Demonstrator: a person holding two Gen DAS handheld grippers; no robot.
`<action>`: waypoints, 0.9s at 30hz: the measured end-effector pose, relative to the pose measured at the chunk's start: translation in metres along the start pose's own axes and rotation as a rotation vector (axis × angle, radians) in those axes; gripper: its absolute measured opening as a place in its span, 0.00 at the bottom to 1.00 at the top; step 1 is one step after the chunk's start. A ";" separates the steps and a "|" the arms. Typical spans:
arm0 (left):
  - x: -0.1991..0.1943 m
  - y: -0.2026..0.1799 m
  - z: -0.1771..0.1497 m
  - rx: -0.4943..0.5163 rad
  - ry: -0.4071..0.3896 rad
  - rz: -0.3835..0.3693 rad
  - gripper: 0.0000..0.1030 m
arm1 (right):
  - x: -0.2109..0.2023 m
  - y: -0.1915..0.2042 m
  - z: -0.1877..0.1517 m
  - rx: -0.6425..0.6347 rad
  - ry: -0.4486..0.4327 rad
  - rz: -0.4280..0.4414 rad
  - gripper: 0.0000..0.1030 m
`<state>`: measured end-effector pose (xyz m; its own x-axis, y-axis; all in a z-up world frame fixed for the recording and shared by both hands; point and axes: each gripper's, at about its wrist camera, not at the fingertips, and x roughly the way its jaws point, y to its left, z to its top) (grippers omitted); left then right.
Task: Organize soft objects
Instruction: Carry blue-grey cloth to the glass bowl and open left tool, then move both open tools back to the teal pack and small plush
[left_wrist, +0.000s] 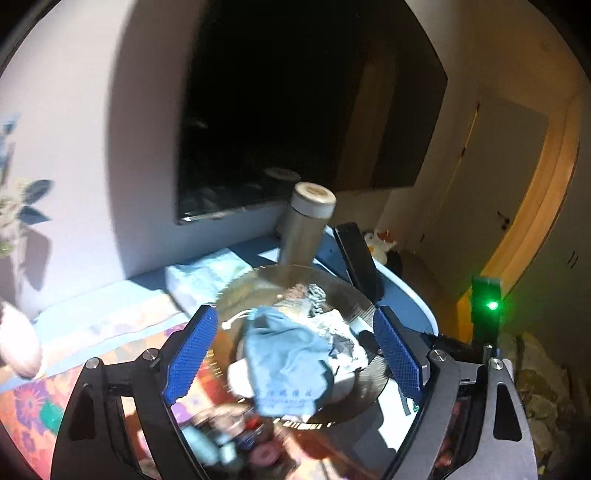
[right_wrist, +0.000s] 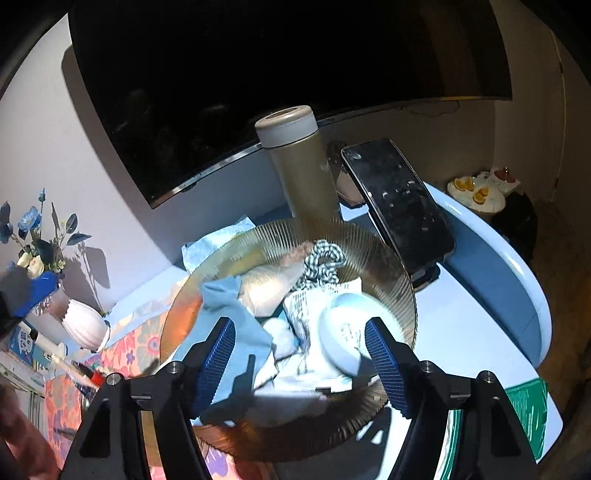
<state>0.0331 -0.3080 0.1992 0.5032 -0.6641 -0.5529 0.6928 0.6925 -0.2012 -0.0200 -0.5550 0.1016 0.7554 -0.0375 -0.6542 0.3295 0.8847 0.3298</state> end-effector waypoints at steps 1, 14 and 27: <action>-0.013 0.006 -0.001 0.000 -0.016 0.011 0.83 | -0.003 0.000 -0.001 0.005 -0.002 0.007 0.69; -0.233 0.098 -0.052 -0.093 -0.226 0.364 0.86 | -0.048 0.057 -0.042 -0.015 -0.026 0.144 0.79; -0.307 0.148 -0.109 -0.169 -0.255 0.611 0.96 | -0.096 0.188 -0.111 -0.227 -0.061 0.261 0.87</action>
<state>-0.0753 0.0290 0.2509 0.8986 -0.1708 -0.4041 0.1657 0.9850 -0.0480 -0.0934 -0.3334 0.1510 0.8322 0.1820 -0.5237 -0.0084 0.9486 0.3163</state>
